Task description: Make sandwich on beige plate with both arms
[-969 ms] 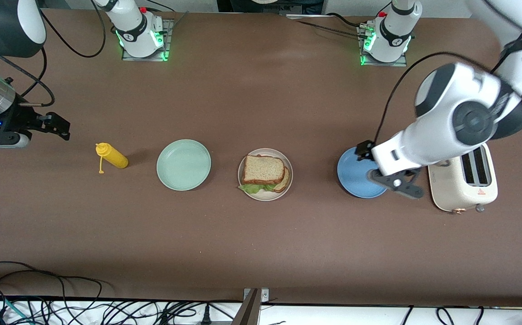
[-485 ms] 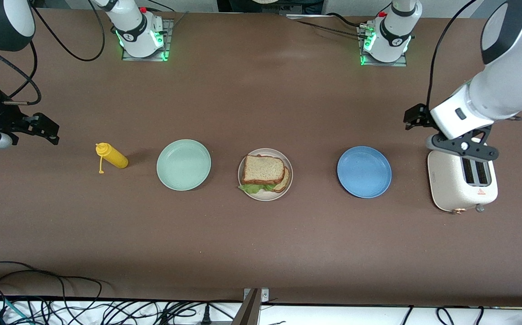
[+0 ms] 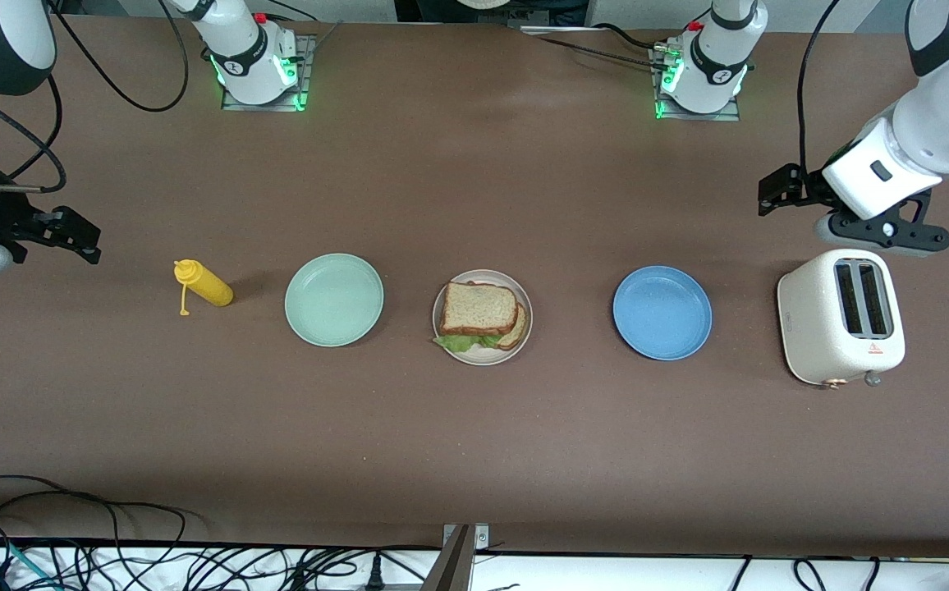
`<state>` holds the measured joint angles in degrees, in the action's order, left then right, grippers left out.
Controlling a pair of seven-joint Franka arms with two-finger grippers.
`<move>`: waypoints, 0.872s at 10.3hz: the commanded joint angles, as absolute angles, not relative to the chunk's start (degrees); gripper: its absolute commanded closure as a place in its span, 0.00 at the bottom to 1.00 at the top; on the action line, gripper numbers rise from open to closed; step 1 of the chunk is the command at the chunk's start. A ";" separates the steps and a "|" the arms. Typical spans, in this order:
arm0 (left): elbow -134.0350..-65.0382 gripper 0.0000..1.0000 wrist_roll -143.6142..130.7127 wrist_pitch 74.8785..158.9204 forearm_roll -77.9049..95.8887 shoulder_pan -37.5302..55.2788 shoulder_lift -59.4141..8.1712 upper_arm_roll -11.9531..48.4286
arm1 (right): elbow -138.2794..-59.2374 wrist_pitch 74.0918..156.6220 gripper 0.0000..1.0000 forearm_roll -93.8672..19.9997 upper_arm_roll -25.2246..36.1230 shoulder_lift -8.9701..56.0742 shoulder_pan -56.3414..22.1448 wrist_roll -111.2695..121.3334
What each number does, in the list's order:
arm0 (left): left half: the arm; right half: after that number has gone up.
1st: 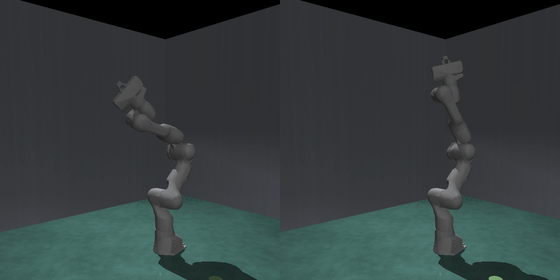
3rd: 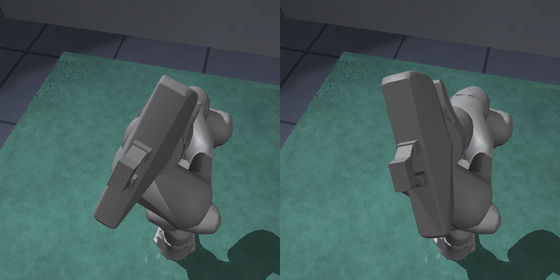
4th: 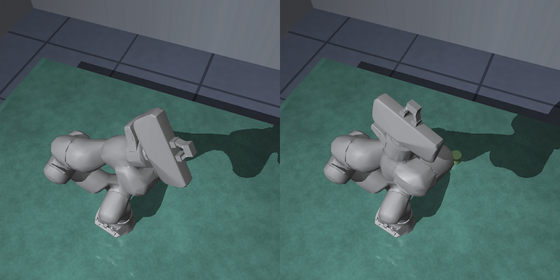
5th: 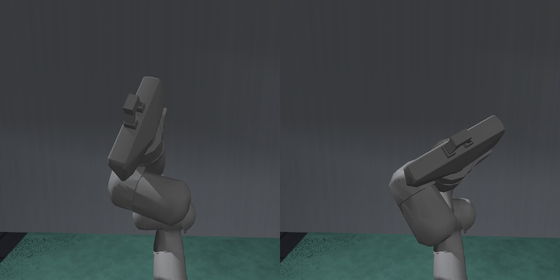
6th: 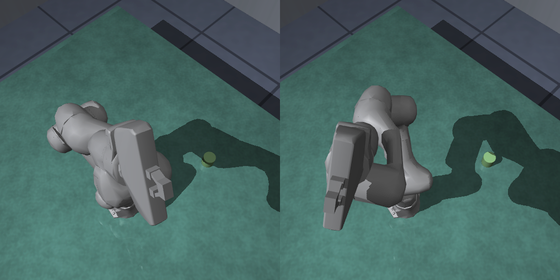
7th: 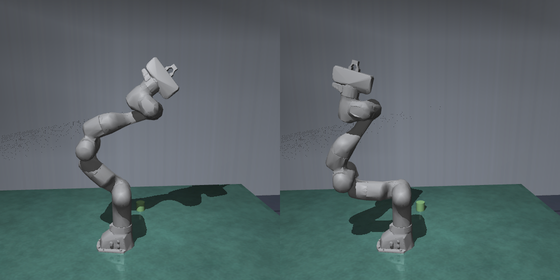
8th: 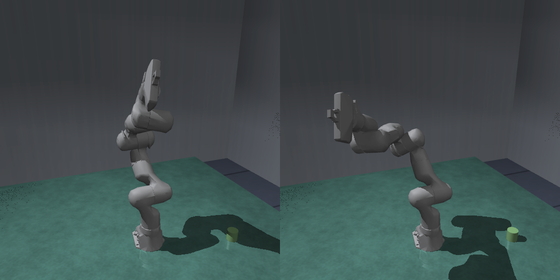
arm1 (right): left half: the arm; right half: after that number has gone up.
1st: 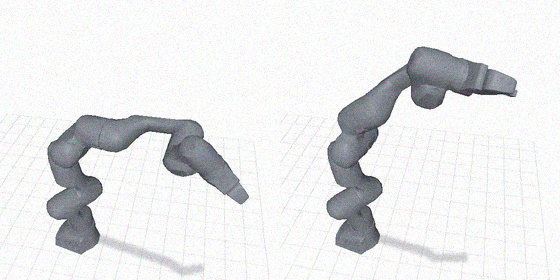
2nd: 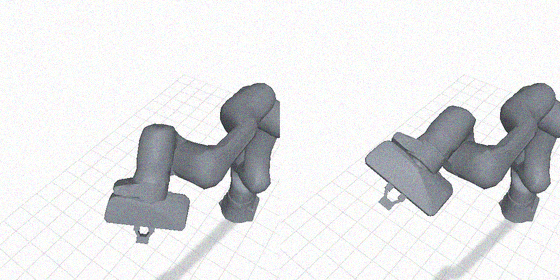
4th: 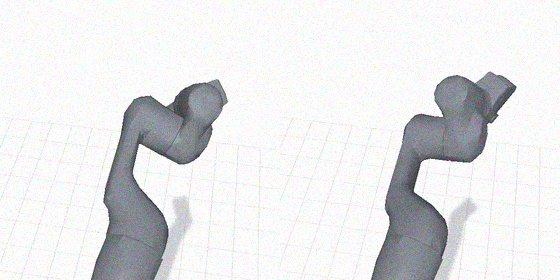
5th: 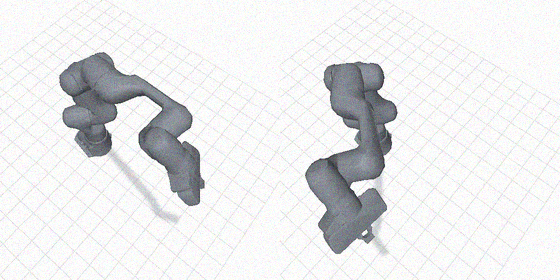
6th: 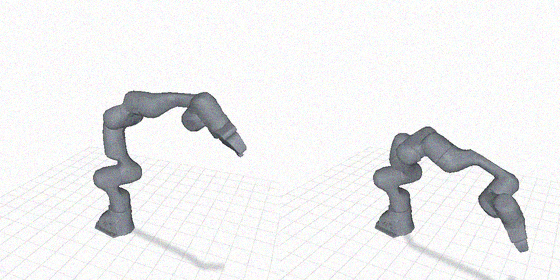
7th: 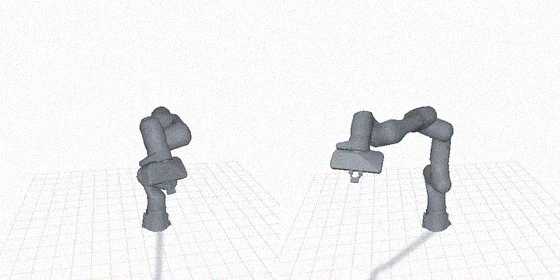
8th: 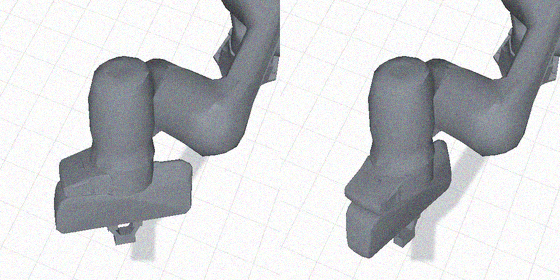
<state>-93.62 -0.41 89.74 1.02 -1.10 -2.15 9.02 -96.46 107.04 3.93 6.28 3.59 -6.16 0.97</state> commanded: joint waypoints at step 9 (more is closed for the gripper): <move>-95.89 0.00 -2.72 90.88 -0.70 2.29 2.64 5.54 | -93.52 105.29 0.00 3.69 7.65 3.69 -6.59 1.14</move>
<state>-95.37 -1.86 90.52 -2.23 2.85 2.44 5.99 -94.65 106.45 3.93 7.29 3.43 -6.16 0.97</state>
